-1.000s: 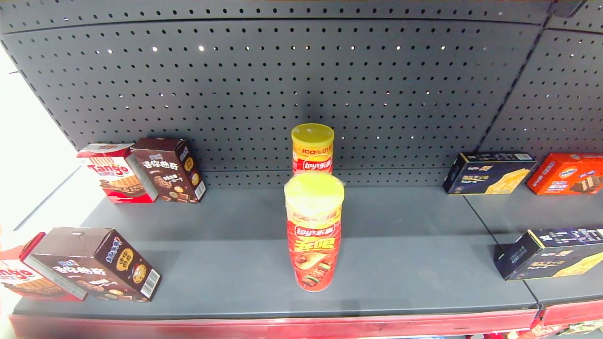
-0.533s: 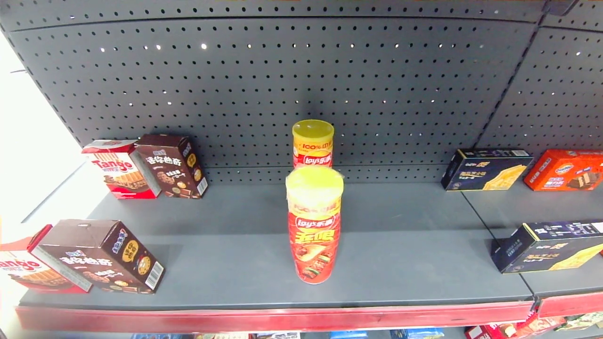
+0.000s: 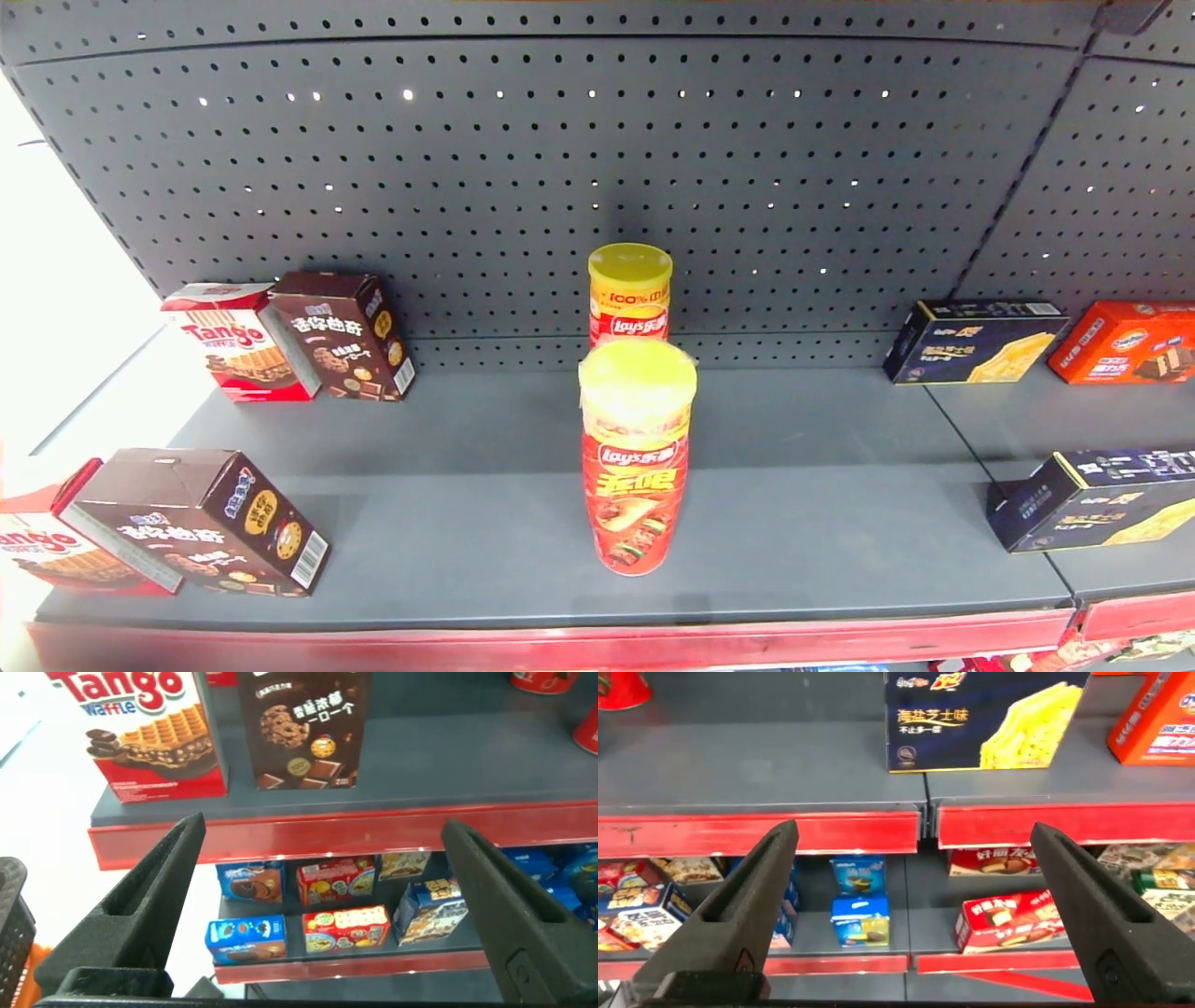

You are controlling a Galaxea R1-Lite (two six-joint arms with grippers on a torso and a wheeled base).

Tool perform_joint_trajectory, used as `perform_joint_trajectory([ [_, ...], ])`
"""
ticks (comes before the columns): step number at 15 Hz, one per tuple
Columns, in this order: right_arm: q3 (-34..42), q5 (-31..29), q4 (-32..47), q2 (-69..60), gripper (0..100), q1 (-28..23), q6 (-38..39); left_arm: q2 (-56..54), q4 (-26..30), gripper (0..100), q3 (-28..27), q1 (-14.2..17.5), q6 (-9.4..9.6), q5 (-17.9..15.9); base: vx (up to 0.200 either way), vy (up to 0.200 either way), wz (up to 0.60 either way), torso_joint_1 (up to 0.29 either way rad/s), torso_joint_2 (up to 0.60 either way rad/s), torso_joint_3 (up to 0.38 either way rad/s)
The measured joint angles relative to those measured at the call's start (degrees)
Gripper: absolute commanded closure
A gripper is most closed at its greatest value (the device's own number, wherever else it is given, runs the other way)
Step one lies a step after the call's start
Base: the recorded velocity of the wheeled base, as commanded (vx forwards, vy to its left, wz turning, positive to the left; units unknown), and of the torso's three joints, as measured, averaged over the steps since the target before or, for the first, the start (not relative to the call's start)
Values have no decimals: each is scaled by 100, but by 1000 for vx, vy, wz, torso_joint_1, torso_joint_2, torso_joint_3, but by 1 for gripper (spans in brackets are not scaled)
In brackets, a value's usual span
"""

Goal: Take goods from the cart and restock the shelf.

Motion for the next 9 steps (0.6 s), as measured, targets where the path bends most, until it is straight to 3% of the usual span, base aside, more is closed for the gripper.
perform_joint_trajectory([
  [9, 0, 23, 2, 0, 0, 0, -6, 0, 0, 0, 0, 2, 20, -24, 0, 0, 0, 0, 0, 0],
])
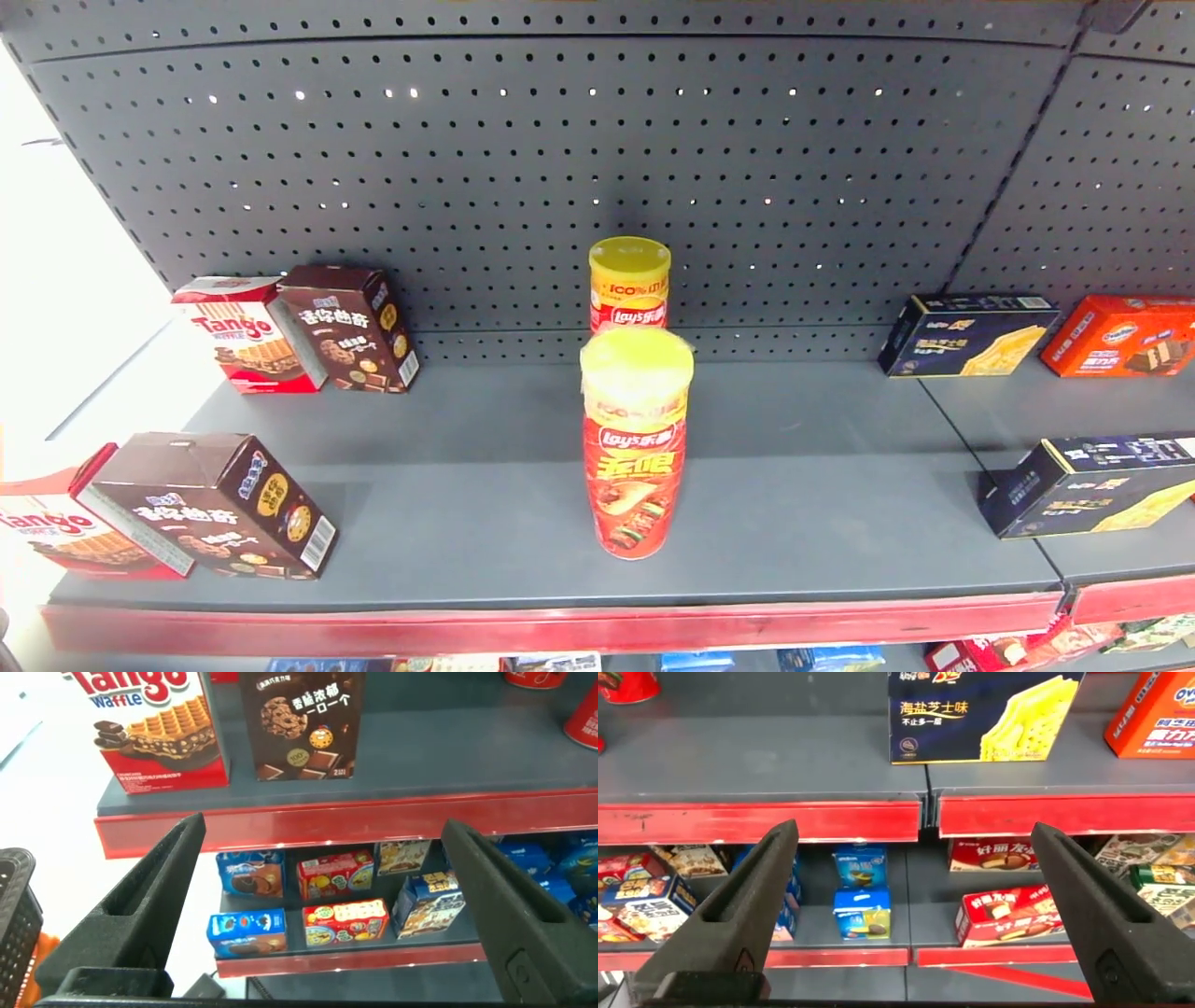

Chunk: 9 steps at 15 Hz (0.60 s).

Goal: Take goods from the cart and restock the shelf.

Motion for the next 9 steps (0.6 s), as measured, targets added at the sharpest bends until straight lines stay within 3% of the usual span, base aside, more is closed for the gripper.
perform_joint_trajectory([
  [8, 0, 0, -2, 0, 0, 0, -9, 0, -1, 0, 0, 0, -1, -5, 0, 0, 0, 0, 0, 0],
  [9, 0, 0, 0, 0, 0, 0, -9, 0, -1, 0, 0, 0, 2, -2, 0, 0, 600, -2, 12, 7],
])
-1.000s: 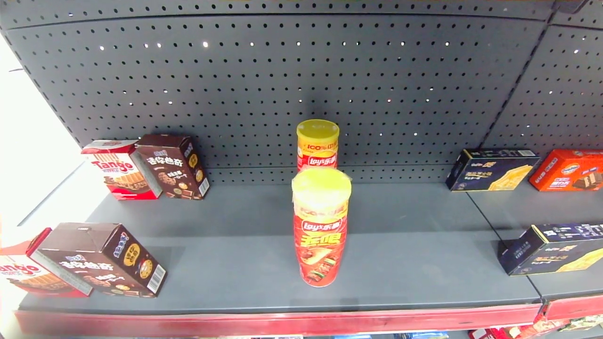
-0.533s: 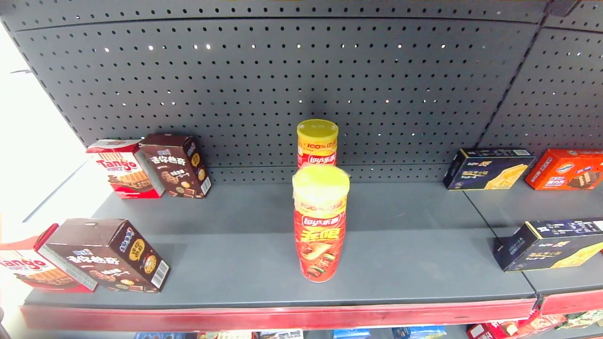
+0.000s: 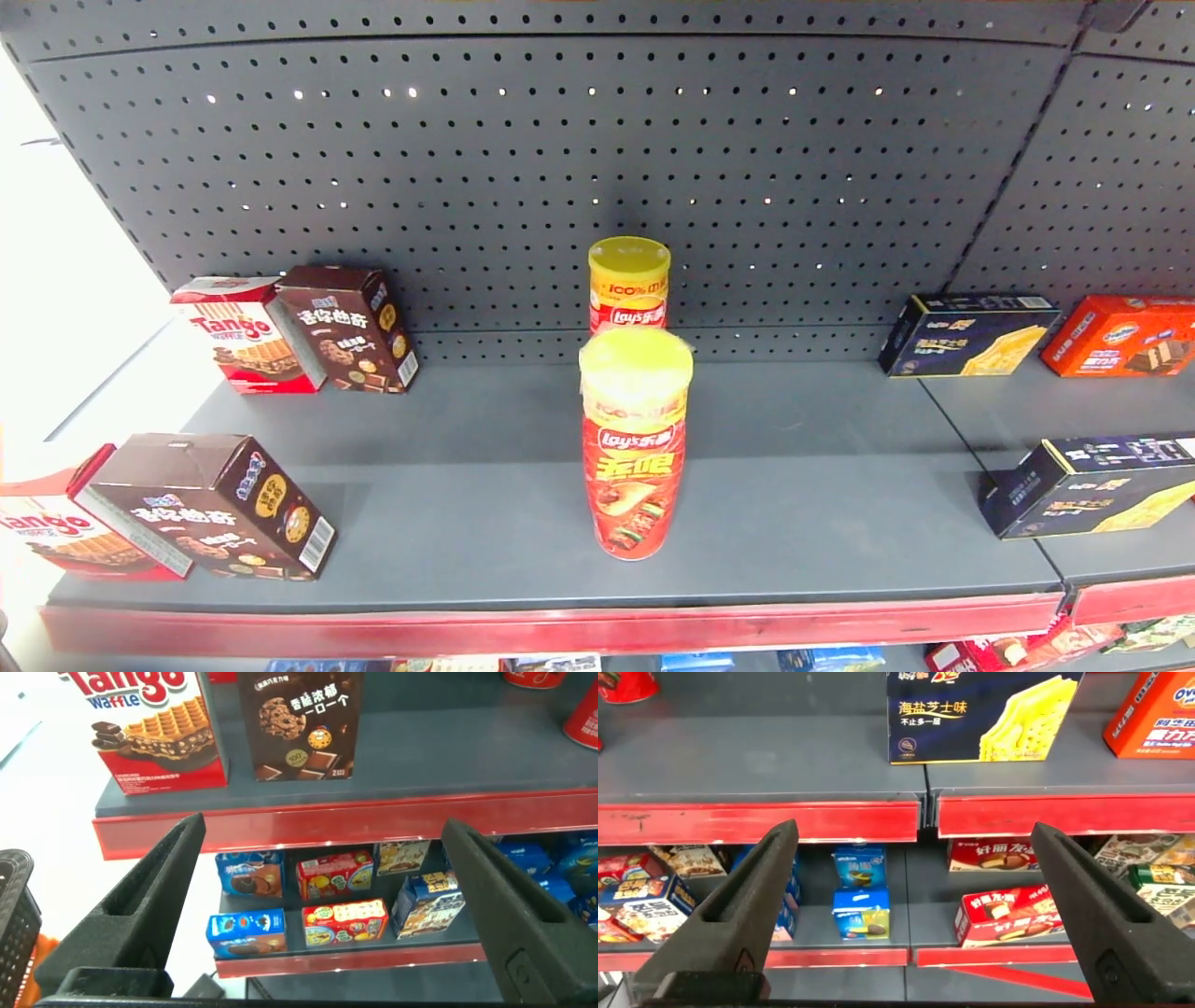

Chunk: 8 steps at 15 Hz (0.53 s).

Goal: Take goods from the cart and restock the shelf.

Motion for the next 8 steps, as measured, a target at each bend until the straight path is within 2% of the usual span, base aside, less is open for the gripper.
perform_joint_trajectory([
  [8, 0, -1, -5, 2, 0, 0, 6, 0, 6, 0, 0, 0, -2, 2, 0, 0, 0, 0, 0, 0],
])
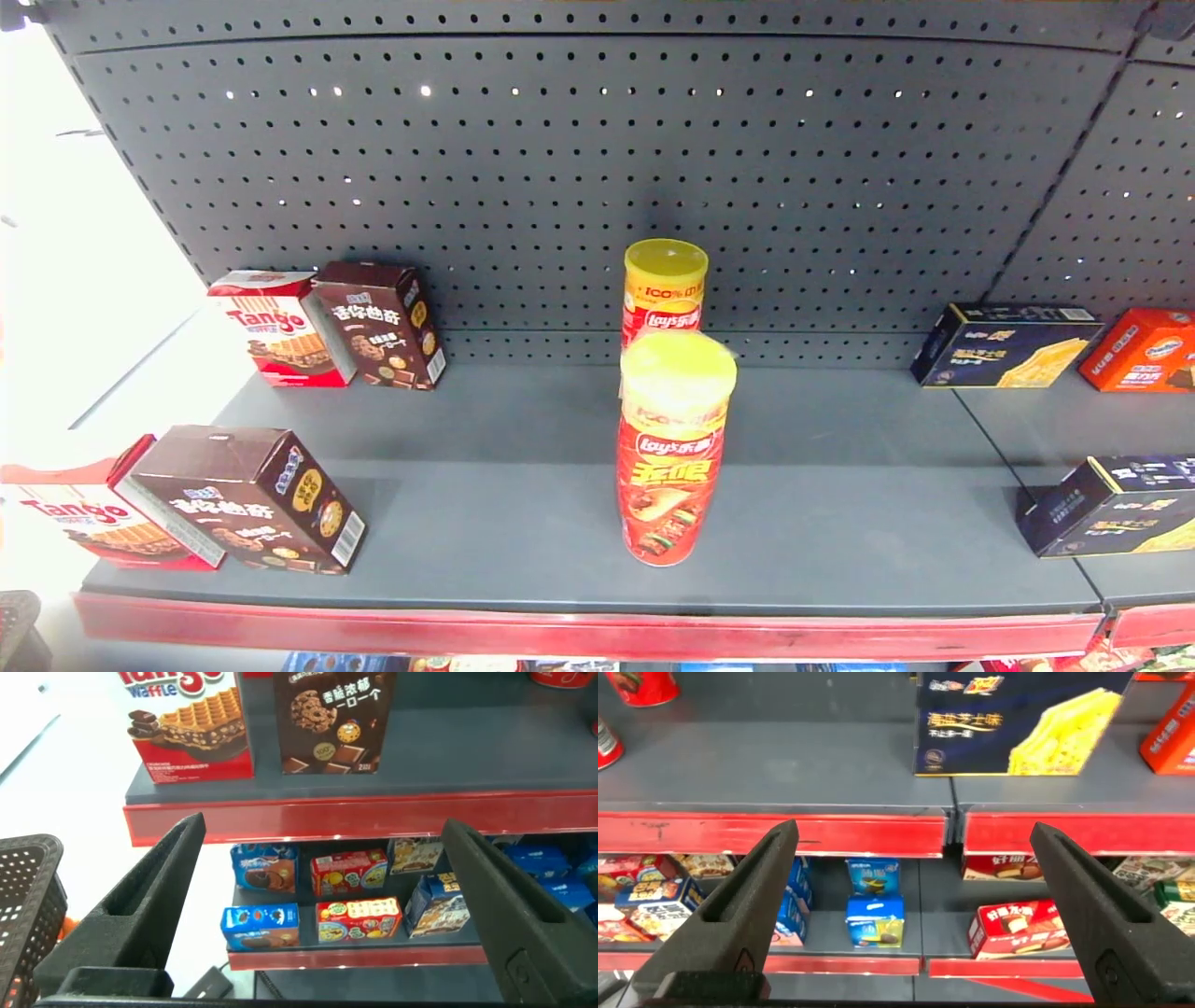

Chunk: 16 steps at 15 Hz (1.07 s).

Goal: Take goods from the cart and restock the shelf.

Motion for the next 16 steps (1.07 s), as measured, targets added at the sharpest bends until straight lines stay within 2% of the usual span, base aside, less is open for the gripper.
perform_joint_trajectory([
  [16, 0, 0, 5, 0, 0, 0, 2, 0, -6, 0, 0, 0, -6, 4, 0, 0, 0, 0, 0, 0],
])
